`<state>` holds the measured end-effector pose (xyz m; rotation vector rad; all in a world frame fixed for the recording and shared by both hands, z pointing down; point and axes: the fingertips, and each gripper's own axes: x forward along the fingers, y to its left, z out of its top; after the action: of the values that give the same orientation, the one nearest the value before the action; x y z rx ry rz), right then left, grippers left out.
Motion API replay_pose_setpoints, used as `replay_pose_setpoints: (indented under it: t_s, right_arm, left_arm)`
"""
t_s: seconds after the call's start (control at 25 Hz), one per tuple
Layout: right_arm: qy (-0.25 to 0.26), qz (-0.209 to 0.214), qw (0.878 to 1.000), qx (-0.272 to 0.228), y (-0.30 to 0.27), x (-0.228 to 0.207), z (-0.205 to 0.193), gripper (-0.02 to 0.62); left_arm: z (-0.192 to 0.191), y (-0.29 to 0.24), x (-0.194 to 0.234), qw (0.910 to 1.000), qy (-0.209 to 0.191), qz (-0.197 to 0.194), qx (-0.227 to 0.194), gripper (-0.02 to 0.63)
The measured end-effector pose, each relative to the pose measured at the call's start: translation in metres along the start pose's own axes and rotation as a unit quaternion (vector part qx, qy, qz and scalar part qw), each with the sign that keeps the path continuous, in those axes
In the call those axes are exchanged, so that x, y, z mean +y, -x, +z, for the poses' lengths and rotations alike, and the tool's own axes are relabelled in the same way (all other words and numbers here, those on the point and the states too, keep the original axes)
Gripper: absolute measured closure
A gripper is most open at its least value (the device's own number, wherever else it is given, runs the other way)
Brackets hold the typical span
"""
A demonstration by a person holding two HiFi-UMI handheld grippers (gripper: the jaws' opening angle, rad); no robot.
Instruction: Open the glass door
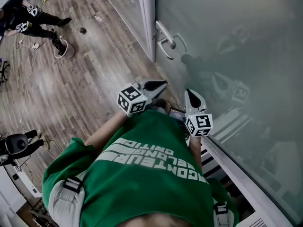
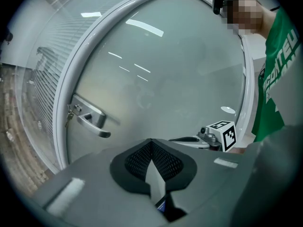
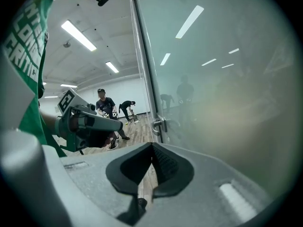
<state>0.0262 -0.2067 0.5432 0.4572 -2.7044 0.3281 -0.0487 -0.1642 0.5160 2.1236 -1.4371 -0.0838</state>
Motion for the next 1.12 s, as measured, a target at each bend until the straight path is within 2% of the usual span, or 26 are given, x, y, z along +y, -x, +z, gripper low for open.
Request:
replay_pose_setpoints:
  t_s: [0.24, 0.4, 0.6, 0.68, 0.76, 0.88, 1.12]
  right_arm:
    - [0.040, -0.007, 0.999, 0.014, -0.026, 0.013, 0.013, 0.603]
    - [0.055, -0.020, 0.998, 0.022, -0.049, 0.016, 0.028, 0.602]
    - [0.068, -0.038, 0.996, 0.045, -0.068, 0.019, 0.034, 0.601]
    - [0.074, -0.043, 0.995, 0.054, -0.080, 0.018, 0.036, 0.544]
    - [0.090, -0.048, 0.992, 0.070, -0.092, 0.019, 0.038, 0.538]
    - [0.139, -0.066, 0.983, 0.104, -0.107, 0.021, 0.038, 0.538]
    - [0.267, -0.112, 0.940, 0.181, -0.137, 0.018, 0.024, 0.538]
  left_arm:
    - [0.013, 0.006, 0.038, 0.9997, -0.002, 0.021, 0.013, 0.591]
    - [0.014, 0.006, 0.064, 0.9986, 0.009, 0.037, 0.038, 0.591]
    - [0.013, 0.006, 0.080, 0.9974, 0.027, 0.035, 0.057, 0.591]
    - [0.017, 0.003, 0.089, 0.9976, 0.029, 0.032, 0.054, 0.591]
    - [0.024, 0.002, 0.098, 0.9979, 0.029, 0.029, 0.051, 0.591]
    - [0.030, -0.001, 0.109, 0.9979, 0.028, 0.027, 0.053, 0.591]
    - [0.035, -0.013, 0.119, 0.9975, 0.018, 0.015, 0.067, 0.591]
